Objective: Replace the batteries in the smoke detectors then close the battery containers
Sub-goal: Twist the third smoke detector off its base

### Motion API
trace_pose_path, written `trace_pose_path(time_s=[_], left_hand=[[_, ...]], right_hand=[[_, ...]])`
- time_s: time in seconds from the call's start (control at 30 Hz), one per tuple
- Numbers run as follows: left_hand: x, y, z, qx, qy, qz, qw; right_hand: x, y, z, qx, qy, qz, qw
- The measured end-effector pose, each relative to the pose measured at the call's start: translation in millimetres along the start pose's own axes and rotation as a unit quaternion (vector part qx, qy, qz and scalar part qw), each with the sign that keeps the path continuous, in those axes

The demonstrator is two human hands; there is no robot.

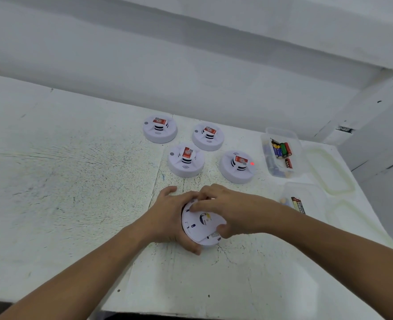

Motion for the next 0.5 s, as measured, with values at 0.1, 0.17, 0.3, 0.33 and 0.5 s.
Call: trace_pose_path(time_s=[0.1,0.17,0.3,0.33,0.5], left_hand=[[-0.4,-0.3,0.8,0.017,-0.004,-0.007,1.000],[-0.5,-1.0,0.9,0.023,-0.006,-0.007,1.000],[-1.0,-2.6,1.7,0.035,-0.006,-0.002,0.999],[-0.7,-2.7,1.8,0.037,-0.008,-0.003,0.999],[0.2,-1.9,3.1,0.039,-0.014,0.000,0.999]], right_hand=[[4.0,1.3,-1.6,0.000,-0.014,-0.062,0.998],[3.3,-0.1,-2.9,0.010,-0.019,-0.096,0.995],[-4.7,-3.1,-4.6,0.026,-0.019,-0.083,0.996],[-6.7,-2.6,-4.2,0.026,-0.022,-0.078,0.996],[-13.0,0.4,0.0,0.040,-0.049,-0.119,0.991]])
Point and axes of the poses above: each hand's wrist, its own z-axis away from the middle knuckle, its own y-axis out of the back of the hand, x = y × z, the point moved 3 cm from there along -z, towards the middle knuckle, and after that the axes turned 2 degrees about -y, right-handed, at the moved point
